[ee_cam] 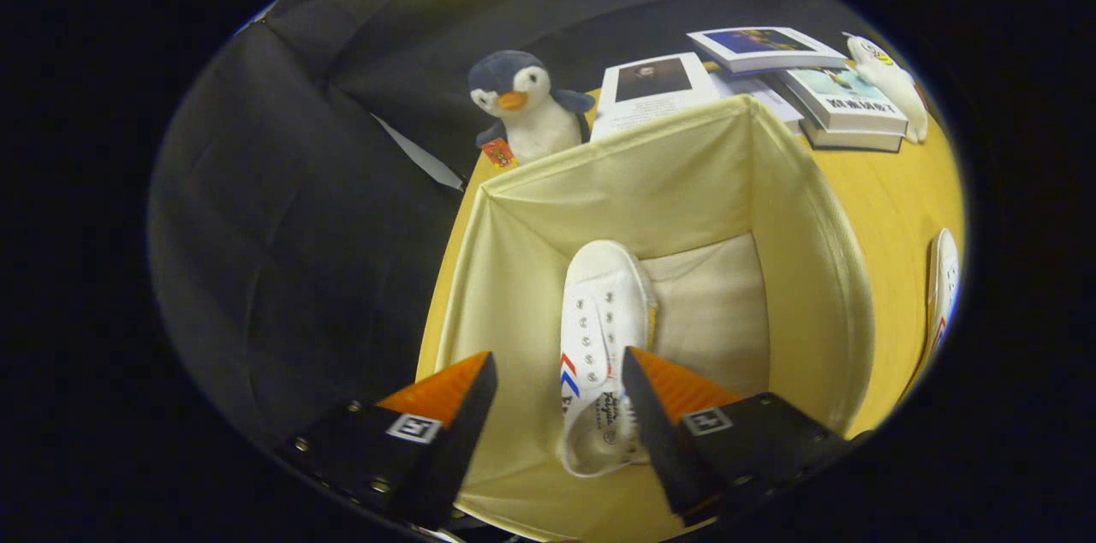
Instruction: Open the storage box then place both shoes into the box .Put the left shoe in first, then the right shoe, with the right side of both shoes facing outward in a uniform manner.
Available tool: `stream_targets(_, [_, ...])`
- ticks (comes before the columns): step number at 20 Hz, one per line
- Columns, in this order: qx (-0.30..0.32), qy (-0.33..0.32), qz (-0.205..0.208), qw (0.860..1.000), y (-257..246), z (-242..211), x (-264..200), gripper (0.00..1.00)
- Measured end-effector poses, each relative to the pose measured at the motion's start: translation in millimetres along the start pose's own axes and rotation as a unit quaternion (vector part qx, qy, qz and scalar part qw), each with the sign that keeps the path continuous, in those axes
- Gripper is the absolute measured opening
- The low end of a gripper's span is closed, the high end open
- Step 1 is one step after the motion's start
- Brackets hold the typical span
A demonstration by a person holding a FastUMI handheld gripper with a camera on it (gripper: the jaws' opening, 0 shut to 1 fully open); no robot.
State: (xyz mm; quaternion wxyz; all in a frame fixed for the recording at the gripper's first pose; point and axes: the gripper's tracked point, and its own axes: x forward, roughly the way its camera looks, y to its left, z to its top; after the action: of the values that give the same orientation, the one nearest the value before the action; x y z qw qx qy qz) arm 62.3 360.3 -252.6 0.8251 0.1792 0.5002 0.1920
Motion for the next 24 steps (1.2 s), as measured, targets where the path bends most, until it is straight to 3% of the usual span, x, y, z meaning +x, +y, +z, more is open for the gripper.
stream_targets(1, [-0.018, -0.007, -0.004, 1.0, 0.4, 6.3, -5.6, 0.98])
stream_targets(8, [-0.033, -0.059, 0.027, 0.997, -0.5, 35.9, -70.6, 0.98])
stream_targets(24, [-0.001, -0.096, -0.056, 0.994, -159.6, 48.1, -169.8, 0.98])
